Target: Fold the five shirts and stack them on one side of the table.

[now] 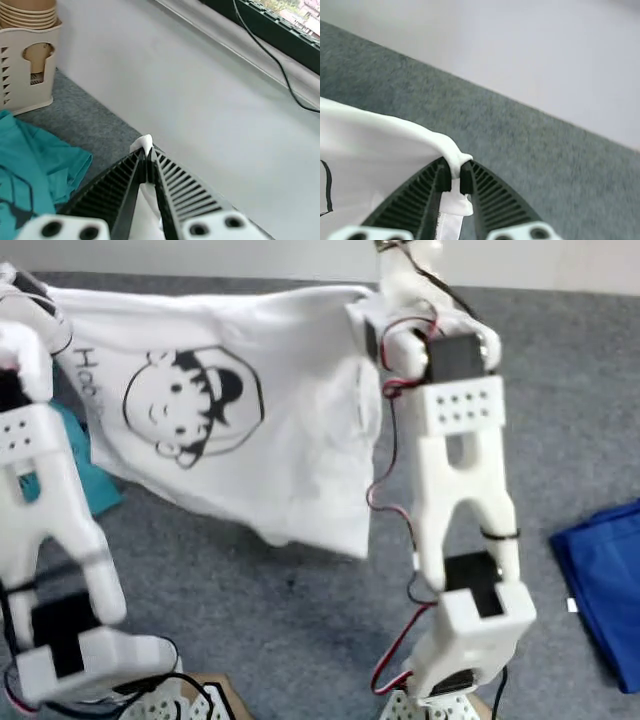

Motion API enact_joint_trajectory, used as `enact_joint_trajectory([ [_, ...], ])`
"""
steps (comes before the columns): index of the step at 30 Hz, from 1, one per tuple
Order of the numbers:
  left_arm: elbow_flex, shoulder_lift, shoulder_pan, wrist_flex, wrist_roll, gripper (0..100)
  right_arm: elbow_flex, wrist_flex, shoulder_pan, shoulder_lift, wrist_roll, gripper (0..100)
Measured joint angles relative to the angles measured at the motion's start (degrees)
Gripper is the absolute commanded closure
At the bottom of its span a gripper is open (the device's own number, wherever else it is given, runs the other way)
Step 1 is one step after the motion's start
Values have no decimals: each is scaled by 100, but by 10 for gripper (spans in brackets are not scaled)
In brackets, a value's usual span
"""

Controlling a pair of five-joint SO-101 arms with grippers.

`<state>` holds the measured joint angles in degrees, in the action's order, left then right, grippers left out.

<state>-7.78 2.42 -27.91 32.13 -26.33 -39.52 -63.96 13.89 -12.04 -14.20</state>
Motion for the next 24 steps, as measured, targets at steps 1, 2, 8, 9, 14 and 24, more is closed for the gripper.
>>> enact_joint_trajectory([
  [1, 0, -185, 26, -237, 0, 993, 0, 211, -9, -114, -18, 991],
  [2, 0, -369, 62, -457, 0, 993, 0, 360, -18, -202, -35, 991],
  [8, 0, -1389, 352, -1196, 0, 993, 0, 1055, -185, -835, -35, 991],
  [9, 0, -1521, 396, -1240, 0, 993, 0, 1116, -220, -932, -35, 991],
  [14, 0, -1996, 554, -1301, 0, 993, 0, 1187, -299, -1319, -53, 991],
  [24, 0, -2629, 589, -1310, 0, 993, 0, 985, -308, -2136, -53, 991],
])
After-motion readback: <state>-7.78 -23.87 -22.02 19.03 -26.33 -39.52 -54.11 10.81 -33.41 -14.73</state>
